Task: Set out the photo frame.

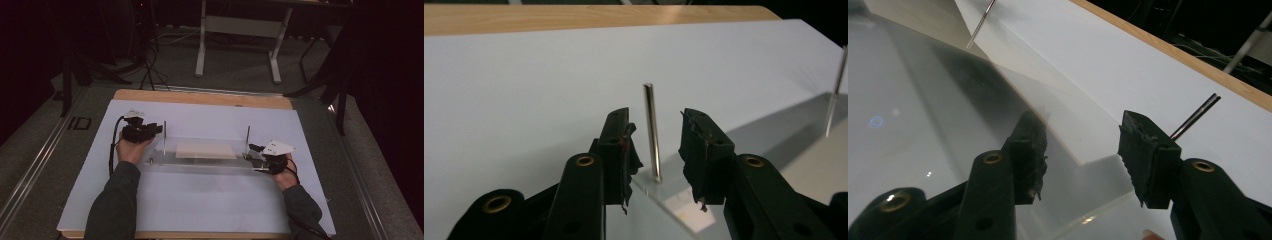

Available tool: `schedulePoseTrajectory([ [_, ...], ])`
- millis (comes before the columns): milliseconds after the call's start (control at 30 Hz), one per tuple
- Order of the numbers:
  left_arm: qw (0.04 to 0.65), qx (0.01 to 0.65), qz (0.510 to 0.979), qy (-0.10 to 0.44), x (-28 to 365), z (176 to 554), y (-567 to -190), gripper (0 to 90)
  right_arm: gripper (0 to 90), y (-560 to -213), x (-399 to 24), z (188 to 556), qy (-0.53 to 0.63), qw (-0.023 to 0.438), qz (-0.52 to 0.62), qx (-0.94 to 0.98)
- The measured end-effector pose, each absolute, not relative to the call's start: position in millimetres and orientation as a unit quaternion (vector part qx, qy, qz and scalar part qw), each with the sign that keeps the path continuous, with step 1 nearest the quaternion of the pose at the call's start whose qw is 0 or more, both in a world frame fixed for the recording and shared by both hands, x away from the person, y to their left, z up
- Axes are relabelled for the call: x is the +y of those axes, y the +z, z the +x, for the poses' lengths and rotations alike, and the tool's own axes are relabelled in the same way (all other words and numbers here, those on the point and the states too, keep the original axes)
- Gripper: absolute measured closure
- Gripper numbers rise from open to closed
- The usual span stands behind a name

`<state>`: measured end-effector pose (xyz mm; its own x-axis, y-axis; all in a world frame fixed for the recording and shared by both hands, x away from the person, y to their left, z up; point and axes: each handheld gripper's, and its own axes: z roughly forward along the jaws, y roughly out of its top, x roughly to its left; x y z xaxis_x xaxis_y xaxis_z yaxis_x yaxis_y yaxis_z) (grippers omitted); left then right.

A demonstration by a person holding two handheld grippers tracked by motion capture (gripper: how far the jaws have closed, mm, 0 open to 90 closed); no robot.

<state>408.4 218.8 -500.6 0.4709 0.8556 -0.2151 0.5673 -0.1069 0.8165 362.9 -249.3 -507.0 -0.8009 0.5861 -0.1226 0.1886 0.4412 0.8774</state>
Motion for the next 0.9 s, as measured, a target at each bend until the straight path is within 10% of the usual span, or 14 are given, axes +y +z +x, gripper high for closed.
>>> schedulePoseTrajectory([
  [900,0.427,0.362,0.789,0.253,227.6,339.1,-506.6,58.2,52.3,-505.2,-249.0,363.8,0.472,0.209,0.236,0.823],
])
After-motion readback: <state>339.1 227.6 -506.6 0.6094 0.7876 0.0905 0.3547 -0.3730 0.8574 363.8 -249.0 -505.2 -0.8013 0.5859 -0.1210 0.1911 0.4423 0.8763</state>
